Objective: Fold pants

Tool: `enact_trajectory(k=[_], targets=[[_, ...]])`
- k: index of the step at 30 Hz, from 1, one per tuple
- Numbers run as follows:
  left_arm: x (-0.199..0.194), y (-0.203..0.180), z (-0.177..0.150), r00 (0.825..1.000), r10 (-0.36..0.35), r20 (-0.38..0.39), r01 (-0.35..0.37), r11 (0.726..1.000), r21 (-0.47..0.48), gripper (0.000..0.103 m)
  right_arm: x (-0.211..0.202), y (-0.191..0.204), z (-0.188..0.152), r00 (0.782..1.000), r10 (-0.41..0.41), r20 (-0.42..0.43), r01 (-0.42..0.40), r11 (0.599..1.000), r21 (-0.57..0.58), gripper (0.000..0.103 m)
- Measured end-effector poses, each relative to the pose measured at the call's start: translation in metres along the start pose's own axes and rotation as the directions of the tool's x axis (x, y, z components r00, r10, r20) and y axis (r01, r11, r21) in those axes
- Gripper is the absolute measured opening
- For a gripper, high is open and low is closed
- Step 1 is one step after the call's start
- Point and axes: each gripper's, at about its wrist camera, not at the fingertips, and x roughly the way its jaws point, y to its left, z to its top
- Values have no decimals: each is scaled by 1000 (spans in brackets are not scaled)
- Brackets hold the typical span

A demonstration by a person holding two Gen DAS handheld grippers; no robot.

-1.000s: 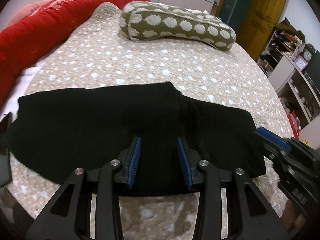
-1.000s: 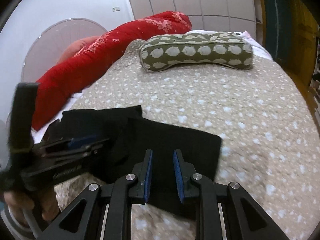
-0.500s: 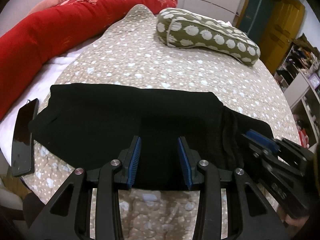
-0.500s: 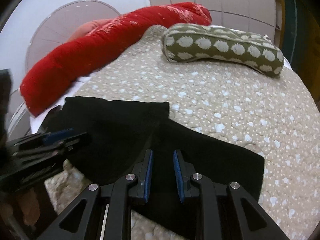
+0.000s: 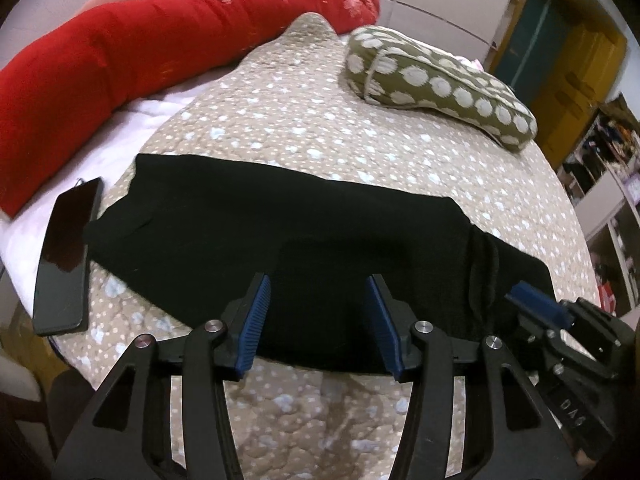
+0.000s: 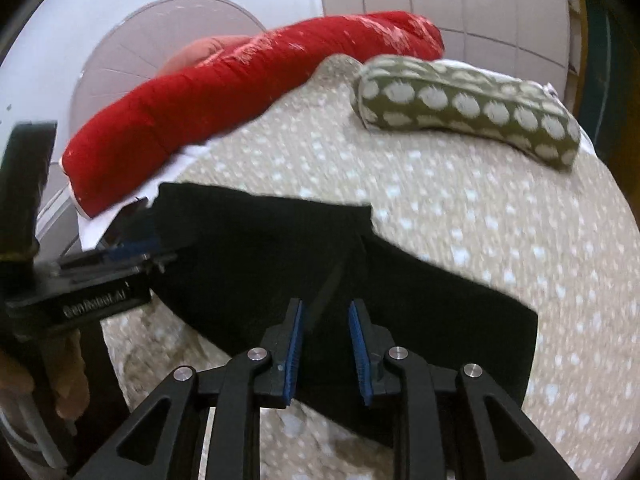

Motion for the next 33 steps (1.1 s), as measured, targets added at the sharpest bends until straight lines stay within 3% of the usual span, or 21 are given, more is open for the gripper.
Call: enact_trajectory(k=[13, 19, 22, 27, 31, 33], targets=[[-13, 56, 3, 999, 32, 23, -28, 986, -163, 49, 59, 46, 51, 992, 125, -35, -127, 989, -70, 25], [-5, 75, -1, 1000, 15, 2, -15, 973, -230, 50, 104, 57, 59, 990, 90, -113, -103, 988, -118, 31], [-6, 87, -7, 1000, -21, 6, 22, 957, -288, 50, 108, 64, 66, 990, 72, -125, -91, 984, -155, 31], [1, 110, -23, 996, -90, -8, 78, 902, -425, 60, 105, 85, 94, 986, 134, -97, -152, 966, -207, 38], [4, 117, -21, 995, -103, 6, 94, 884, -458, 62, 122, 108, 110, 976, 184, -114, -208, 942, -265, 42], [5, 118, -18, 994, -104, 24, 103, 878, -467, 72, 138, 117, 120, 969, 207, -133, -236, 933, -270, 43]])
